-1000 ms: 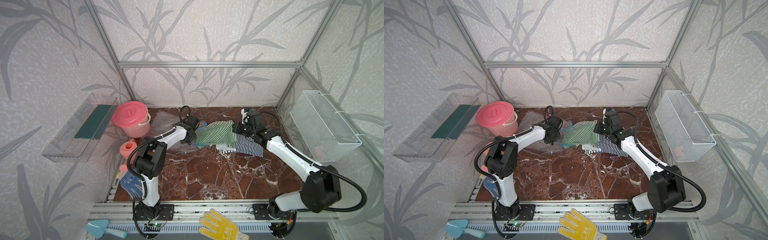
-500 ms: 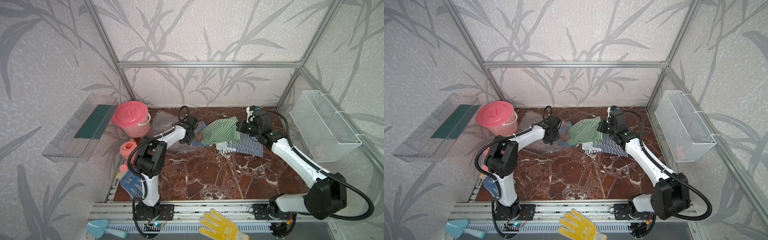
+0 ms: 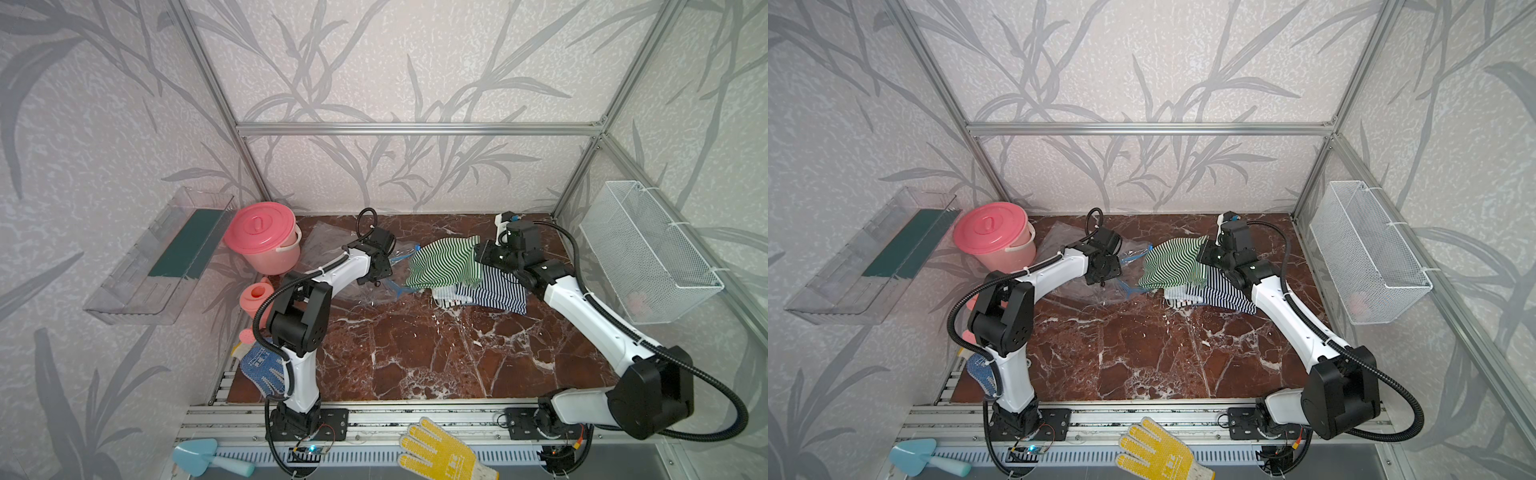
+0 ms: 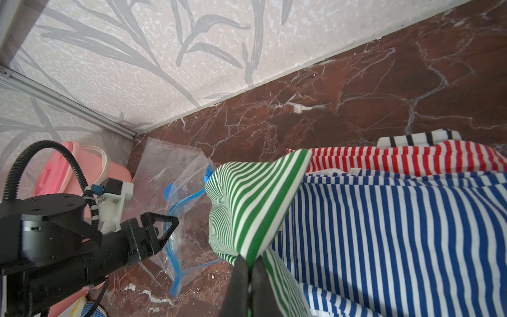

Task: Take the tank top out of the vacuum bag
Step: Take out the tank top from the vacuum bag.

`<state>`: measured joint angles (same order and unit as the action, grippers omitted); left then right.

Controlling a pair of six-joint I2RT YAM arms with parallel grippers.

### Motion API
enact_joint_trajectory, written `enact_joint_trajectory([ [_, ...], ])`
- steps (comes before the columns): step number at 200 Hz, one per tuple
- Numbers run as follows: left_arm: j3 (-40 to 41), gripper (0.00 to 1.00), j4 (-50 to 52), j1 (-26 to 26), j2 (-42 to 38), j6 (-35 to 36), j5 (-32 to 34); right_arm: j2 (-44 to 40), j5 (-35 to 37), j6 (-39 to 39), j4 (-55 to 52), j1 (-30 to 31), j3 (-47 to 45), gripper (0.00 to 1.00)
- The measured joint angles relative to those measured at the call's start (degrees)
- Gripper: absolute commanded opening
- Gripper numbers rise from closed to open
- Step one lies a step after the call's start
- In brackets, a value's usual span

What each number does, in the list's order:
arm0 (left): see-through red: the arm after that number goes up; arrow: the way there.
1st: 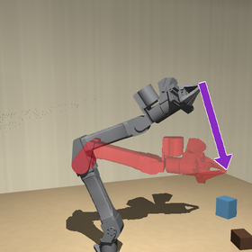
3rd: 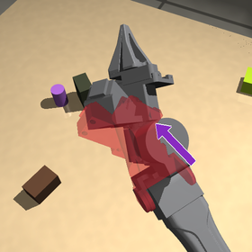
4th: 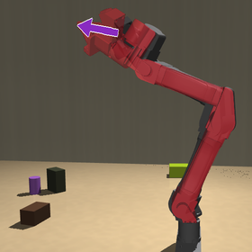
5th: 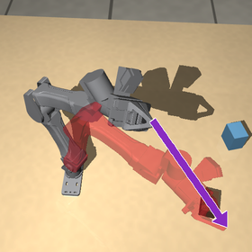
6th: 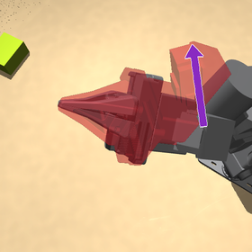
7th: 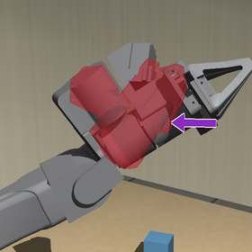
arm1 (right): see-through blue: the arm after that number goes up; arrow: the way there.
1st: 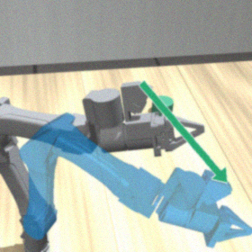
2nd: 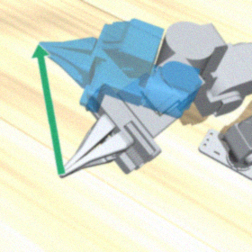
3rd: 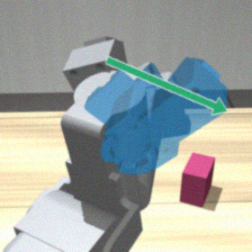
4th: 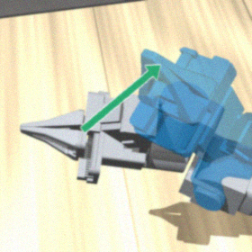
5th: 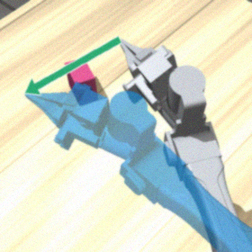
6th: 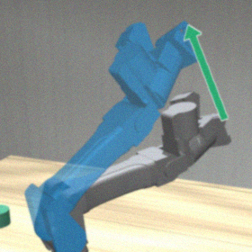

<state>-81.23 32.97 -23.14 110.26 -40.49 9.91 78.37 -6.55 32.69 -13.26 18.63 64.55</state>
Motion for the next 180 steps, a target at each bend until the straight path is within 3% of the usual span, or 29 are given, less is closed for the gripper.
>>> enact_joint_trajectory([
  [60, 0.00, 0.74, -0.07, -0.02, -2.27, 0.50, -1.95, 0.00, -0.92, -0.07, -0.31, -0.35, 0.13, 0.00],
  [89, 0.00, 0.92, -0.07, -0.26, -2.54, 1.66, -3.04, 0.09, -1.51, -0.22, -0.61, -0.70, 0.55, 0.00],
  [180, 0.00, 0.99, -0.22, -1.40, -7.23, 3.10, -5.49, 1.20, -2.95, -0.22, -0.83, -0.81, 2.14, 0.00],
])
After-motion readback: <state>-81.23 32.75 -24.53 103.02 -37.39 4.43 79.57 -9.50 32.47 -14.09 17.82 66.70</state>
